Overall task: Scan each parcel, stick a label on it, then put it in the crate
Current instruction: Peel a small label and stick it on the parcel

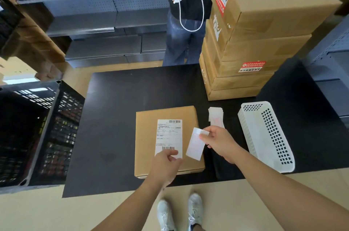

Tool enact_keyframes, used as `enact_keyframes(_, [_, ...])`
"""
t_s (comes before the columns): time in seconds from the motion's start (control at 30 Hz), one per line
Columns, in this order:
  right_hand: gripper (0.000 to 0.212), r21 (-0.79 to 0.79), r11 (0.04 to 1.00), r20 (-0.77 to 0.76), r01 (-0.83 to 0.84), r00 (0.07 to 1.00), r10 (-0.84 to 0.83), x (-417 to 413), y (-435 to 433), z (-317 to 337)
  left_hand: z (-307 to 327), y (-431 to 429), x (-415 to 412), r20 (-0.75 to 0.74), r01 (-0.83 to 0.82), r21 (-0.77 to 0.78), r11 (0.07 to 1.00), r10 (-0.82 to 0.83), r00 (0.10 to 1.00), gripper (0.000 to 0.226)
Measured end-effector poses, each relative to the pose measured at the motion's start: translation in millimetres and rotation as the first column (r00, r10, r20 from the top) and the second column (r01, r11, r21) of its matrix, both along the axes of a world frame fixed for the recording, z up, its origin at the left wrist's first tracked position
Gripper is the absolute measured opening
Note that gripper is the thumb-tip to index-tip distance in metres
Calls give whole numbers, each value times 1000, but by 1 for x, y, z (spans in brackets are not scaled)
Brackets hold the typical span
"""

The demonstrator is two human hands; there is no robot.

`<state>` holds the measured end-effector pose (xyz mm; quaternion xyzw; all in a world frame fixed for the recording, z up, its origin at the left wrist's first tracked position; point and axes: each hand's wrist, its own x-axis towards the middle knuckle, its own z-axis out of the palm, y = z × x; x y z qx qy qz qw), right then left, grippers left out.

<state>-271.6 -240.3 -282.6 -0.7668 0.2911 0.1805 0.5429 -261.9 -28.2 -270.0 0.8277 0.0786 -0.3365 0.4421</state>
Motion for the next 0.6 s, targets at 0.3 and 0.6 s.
enact_keyframes(0.3, [9, -71, 969, 18, -236, 971, 238, 16, 1, -28, -42, 13, -9, 413, 622, 466, 629, -777, 475, 48])
enact_keyframes(0.6, [5, -122, 945, 43, -303, 950, 310, 22, -1, -37, -51, 8, -14, 293, 678, 553, 484, -875, 386, 51])
